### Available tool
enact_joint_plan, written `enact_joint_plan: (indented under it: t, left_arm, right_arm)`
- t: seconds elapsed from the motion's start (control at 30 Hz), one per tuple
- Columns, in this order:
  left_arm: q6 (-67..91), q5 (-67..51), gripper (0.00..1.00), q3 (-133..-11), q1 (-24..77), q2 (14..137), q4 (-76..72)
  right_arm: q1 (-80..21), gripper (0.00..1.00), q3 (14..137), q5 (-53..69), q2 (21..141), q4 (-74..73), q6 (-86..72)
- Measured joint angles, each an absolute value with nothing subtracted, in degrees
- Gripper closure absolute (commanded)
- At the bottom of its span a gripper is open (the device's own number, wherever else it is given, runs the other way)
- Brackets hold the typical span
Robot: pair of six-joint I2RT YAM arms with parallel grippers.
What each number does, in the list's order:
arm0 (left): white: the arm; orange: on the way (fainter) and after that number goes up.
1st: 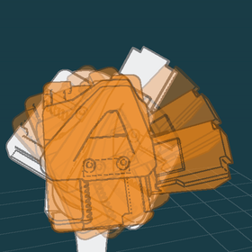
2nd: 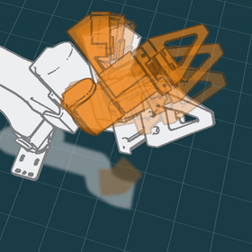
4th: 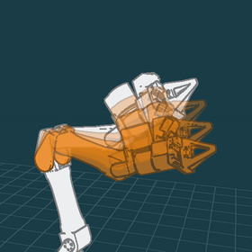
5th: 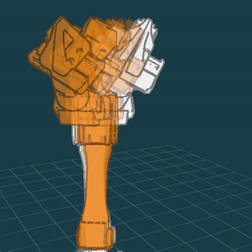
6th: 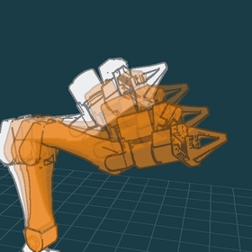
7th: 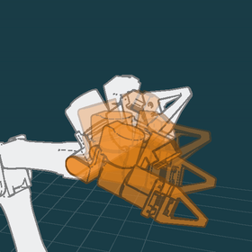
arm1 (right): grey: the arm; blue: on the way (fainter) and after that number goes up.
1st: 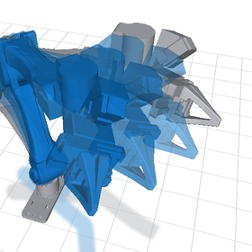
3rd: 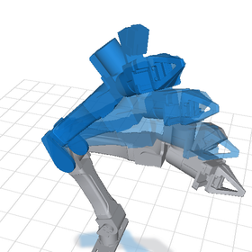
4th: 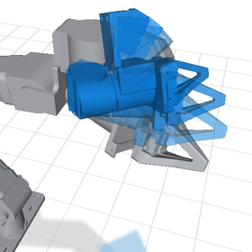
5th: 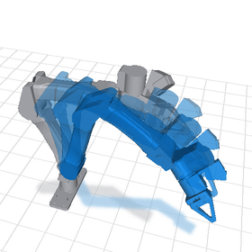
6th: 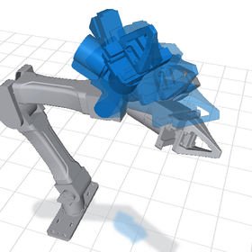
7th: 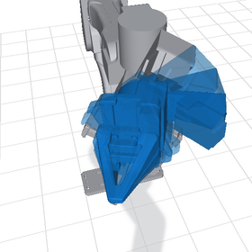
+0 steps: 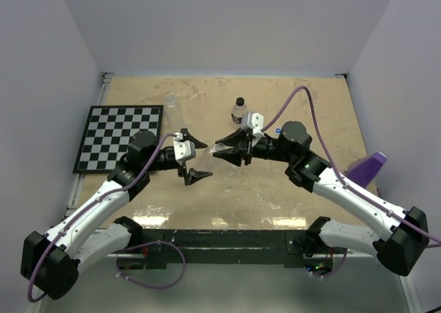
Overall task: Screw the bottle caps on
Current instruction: Pick up the plastic bottle at the center of the board.
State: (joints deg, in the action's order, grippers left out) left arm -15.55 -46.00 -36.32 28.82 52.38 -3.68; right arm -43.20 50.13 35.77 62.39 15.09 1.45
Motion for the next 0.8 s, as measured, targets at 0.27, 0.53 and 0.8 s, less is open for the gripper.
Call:
enact_joint_plan:
  t: [0.27,0.53,0.8]
  left_arm:
    - [-16.2,-47.9,0.13,-36.4,29.1,53.5,-3.6]
    - [-16.1,-50.5,0.36,-36.4,29.1,52.7,-3.8]
    - [-16.0,-49.9,0.4,-36.4,29.1,51.4,-3.7]
  right_arm:
    - [-43.2,1.0,49.4,38.3,60.4,18.2,0.1]
    - [-43.2,1.0,49.1,39.0,59.9,20.6,-1.7]
    - [-43.2,0.57,49.1,38.6,59.8,21.4,-3.0]
